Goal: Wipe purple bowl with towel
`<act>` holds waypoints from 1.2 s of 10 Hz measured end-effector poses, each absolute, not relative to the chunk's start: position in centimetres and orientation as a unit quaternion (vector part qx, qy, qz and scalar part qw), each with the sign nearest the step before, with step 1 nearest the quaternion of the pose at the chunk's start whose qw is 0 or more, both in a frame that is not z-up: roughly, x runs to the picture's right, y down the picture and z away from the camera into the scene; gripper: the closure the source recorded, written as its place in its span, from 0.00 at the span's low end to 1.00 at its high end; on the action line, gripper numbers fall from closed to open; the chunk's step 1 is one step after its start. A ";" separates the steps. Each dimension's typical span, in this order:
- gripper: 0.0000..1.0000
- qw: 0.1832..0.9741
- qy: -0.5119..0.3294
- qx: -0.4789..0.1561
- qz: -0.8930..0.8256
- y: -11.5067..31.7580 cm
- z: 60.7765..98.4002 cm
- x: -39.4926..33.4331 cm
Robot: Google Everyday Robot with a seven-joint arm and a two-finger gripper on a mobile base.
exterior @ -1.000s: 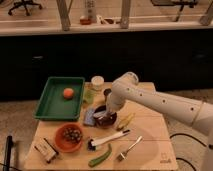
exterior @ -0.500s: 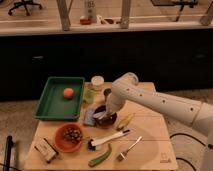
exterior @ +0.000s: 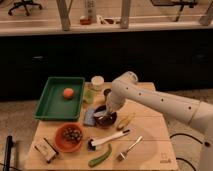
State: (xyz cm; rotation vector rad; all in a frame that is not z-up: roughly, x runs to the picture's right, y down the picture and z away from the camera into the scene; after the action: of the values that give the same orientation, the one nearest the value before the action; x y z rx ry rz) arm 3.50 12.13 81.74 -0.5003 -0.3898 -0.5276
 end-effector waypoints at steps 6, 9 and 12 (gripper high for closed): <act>1.00 0.903 -0.203 -0.243 -0.291 11.7 82.3 -0.1; 1.00 0.887 -0.220 -0.253 -0.318 13.5 80.8 -1.3; 1.00 0.870 -0.229 -0.283 -0.333 17.8 78.5 -0.1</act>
State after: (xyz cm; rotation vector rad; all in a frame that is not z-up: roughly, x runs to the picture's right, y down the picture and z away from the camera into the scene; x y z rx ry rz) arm -0.15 17.81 78.53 -0.5923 -0.4793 -0.6973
